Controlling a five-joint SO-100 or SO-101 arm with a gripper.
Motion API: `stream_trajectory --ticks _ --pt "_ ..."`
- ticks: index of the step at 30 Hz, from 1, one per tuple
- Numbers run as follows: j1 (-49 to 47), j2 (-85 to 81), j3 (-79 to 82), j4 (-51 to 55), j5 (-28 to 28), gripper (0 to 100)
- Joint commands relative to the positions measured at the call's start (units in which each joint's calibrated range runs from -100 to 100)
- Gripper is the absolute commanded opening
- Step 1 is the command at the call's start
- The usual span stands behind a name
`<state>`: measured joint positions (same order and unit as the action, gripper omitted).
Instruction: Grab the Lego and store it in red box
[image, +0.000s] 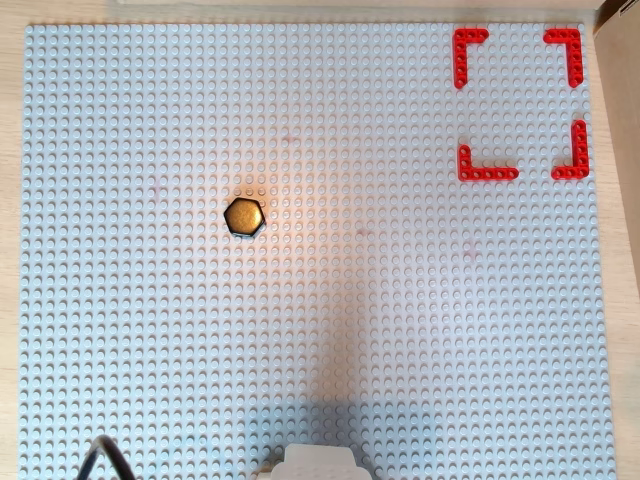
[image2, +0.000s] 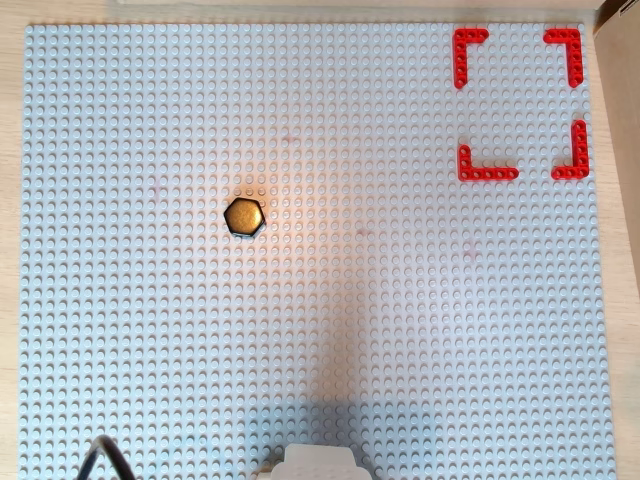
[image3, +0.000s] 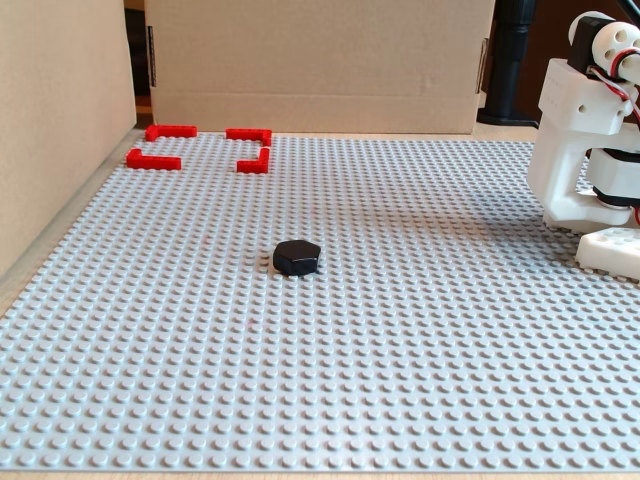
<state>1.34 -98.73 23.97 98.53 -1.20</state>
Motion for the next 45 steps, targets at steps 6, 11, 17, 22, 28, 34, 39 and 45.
stream_trajectory --ticks 6,11,17,22,28,34,39,45 --pt "0.11 -0.59 -0.24 0.33 0.1 5" --pt "-0.27 -0.59 -0.15 0.24 -0.21 5" --pt "-0.34 -0.42 -0.88 -0.99 -0.11 5" --pt "-7.86 3.73 -1.06 -1.51 -0.26 5" --pt "-12.4 18.9 -12.06 0.5 0.1 5" --pt "-19.02 34.07 -19.7 0.59 0.1 5" --pt "-20.59 42.8 -19.24 0.5 0.47 5" --pt "-20.14 51.27 -19.61 0.15 5.52 11"
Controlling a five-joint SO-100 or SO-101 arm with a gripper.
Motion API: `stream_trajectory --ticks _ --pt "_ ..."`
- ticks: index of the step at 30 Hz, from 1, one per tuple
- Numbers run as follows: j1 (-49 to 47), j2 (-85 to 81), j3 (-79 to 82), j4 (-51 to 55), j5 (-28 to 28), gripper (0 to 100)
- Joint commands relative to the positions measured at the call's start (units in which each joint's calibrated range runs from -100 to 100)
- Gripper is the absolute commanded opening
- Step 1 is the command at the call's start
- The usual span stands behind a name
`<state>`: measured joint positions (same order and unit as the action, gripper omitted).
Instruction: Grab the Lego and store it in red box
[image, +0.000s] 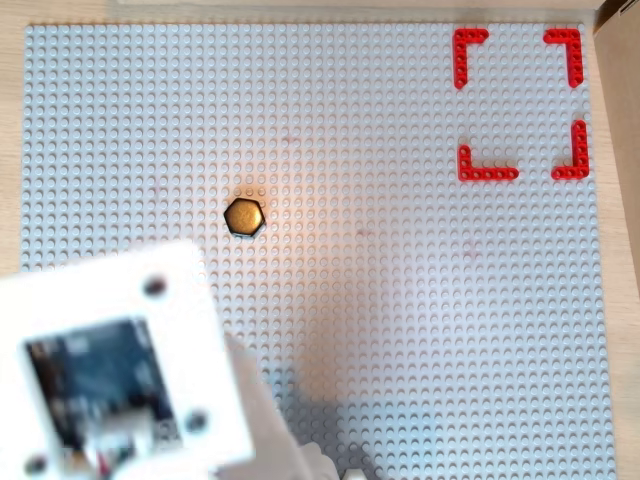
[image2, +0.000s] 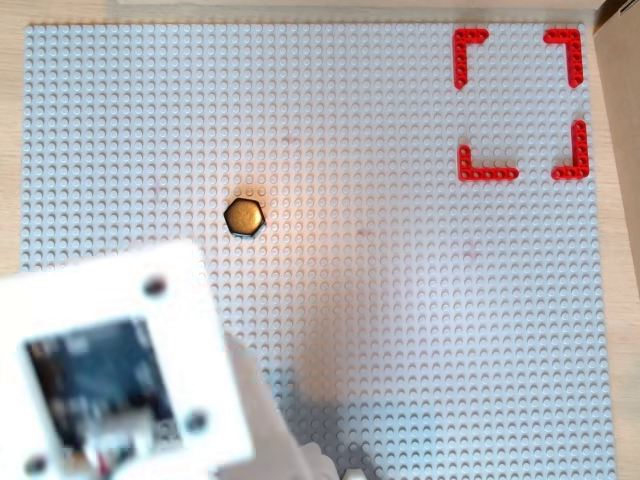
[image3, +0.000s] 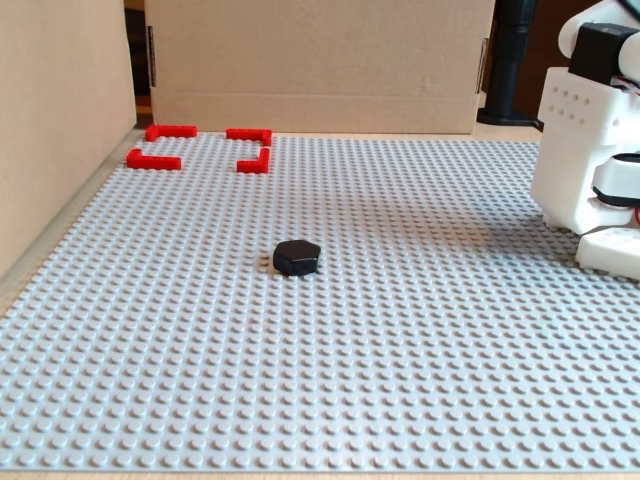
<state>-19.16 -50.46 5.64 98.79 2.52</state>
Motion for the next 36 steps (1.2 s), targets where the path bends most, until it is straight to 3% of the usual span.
stream_trajectory --ticks 1,7,16,25,36 --pt "0.36 4.19 -1.0 -0.19 2.07 12" --pt "0.51 13.85 1.46 -6.95 2.12 12" --pt "0.66 24.79 18.64 -25.37 4.57 12" --pt "7.73 33.01 26.82 -38.62 7.02 12" --pt "9.74 42.08 27.82 -40.37 7.13 12"
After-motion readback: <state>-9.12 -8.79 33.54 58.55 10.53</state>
